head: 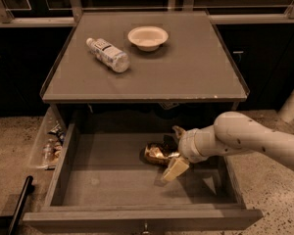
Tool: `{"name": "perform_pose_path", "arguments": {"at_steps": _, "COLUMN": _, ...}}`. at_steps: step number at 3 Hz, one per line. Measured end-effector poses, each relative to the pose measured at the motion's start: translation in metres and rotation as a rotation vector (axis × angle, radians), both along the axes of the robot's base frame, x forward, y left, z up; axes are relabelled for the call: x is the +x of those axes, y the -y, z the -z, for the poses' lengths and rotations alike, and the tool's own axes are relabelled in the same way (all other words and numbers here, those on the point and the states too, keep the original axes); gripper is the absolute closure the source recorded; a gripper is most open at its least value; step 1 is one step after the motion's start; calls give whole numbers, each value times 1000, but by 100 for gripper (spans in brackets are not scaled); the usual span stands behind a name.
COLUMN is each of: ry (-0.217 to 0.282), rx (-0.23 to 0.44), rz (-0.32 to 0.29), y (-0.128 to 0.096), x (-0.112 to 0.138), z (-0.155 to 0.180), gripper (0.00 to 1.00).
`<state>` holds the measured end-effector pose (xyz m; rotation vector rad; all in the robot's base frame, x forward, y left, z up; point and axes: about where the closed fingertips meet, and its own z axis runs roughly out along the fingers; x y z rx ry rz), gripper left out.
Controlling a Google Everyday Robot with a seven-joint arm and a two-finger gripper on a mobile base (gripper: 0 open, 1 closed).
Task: Pick orange can from top drawer and place on counter
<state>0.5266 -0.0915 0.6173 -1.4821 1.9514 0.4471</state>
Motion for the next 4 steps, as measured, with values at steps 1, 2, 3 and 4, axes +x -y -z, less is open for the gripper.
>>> {"name": "perform_pose_path", "arguments": {"at_steps": 1, "ry": -3, "rx": 6, "rz": -14, "y": -17, "x": 1, "z": 2, "gripper": 0}}
{"name": "perform_pose_path", "arguments": {"at_steps": 2, "ry": -3, "rx": 6, "rz": -15, "y": -17, "x": 1, "z": 2, "gripper": 19}}
{"name": "perform_pose_path", "arguments": {"at_steps": 3, "ry": -3, "rx": 6, "rz": -15, "y": -17, "x": 1, "z": 2, "gripper": 42}}
{"name": "perform_pose_path", "arguments": {"at_steps": 4, "ry": -3, "rx": 6, "rz": -15, "y": -17, "x": 1, "z": 2, "gripper": 65}}
